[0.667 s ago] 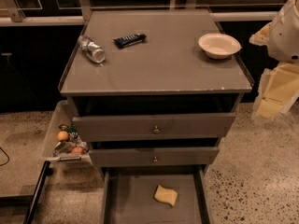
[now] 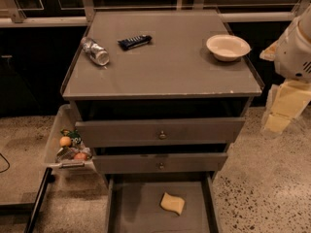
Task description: Pick sponge from bottom drawer and place on counter
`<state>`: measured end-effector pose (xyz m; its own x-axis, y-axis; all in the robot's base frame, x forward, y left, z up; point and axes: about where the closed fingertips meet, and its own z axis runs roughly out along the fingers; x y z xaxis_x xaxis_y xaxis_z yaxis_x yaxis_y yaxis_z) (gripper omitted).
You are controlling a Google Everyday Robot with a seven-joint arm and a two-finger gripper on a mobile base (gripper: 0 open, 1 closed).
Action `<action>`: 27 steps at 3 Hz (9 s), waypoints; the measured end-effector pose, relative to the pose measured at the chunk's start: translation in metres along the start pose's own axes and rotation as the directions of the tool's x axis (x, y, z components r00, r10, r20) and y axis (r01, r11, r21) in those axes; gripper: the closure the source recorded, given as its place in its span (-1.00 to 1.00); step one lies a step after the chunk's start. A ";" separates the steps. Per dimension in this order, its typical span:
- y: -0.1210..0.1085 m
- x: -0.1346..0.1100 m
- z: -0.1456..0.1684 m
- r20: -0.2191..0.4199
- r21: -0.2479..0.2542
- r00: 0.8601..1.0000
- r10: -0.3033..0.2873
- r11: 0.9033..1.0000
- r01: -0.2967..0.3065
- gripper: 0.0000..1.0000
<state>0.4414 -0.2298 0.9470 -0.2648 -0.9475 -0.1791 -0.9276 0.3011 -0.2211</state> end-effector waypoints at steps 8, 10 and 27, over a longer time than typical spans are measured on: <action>0.088 0.050 0.368 0.337 -0.174 0.941 0.019 0.984 0.042 -1.00; 0.091 0.057 0.408 0.351 -0.201 0.935 0.059 0.980 0.013 -1.00; 0.150 0.035 0.822 0.549 -0.183 0.835 0.042 0.981 0.071 1.00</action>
Offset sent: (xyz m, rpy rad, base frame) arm -0.0096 -0.0431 -0.1792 0.0209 0.1251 0.0127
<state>0.5092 -0.1298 0.1198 -0.1154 -0.7197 -0.6846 -0.9766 0.2080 -0.0540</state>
